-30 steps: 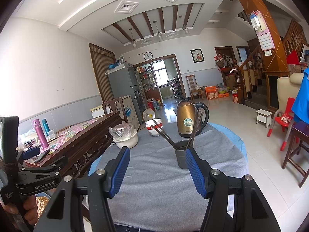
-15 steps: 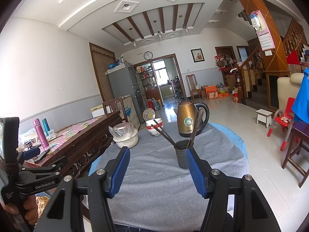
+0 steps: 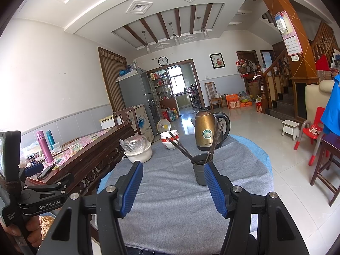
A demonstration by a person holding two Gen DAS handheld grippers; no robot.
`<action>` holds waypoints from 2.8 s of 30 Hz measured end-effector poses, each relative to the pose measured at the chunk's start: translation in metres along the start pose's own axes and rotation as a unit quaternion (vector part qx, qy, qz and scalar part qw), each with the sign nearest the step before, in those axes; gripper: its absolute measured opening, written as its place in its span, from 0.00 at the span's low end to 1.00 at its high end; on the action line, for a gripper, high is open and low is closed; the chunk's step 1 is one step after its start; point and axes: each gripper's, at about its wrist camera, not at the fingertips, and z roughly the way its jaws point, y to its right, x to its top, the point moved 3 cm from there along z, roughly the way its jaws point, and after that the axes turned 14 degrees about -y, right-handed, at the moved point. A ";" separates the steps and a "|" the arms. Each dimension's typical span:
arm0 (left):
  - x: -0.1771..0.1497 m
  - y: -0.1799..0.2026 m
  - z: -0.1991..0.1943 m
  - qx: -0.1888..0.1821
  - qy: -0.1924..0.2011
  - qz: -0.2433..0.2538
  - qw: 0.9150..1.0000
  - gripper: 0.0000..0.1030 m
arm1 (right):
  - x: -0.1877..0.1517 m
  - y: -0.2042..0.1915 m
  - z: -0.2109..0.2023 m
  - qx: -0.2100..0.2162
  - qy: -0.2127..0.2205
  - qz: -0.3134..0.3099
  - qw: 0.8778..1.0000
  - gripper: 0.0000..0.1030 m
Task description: Organize utensils
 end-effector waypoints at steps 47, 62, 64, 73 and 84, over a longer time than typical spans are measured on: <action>-0.004 -0.007 0.004 0.012 -0.004 -0.002 1.000 0.95 | 0.001 0.000 -0.002 -0.001 0.002 0.002 1.000 0.62; -0.005 -0.007 0.007 0.011 -0.008 -0.003 1.000 0.95 | -0.002 0.000 -0.001 0.001 0.001 0.003 1.000 0.62; -0.005 -0.007 0.007 0.012 -0.009 -0.003 1.000 0.95 | -0.002 -0.001 -0.001 0.001 0.001 0.003 1.000 0.62; -0.006 -0.008 0.007 0.012 -0.009 -0.004 1.000 0.95 | -0.002 -0.001 -0.001 0.000 0.000 0.003 1.000 0.62; -0.009 -0.007 0.014 0.014 -0.016 -0.002 1.000 0.95 | -0.009 -0.001 0.005 0.000 -0.003 0.001 1.000 0.62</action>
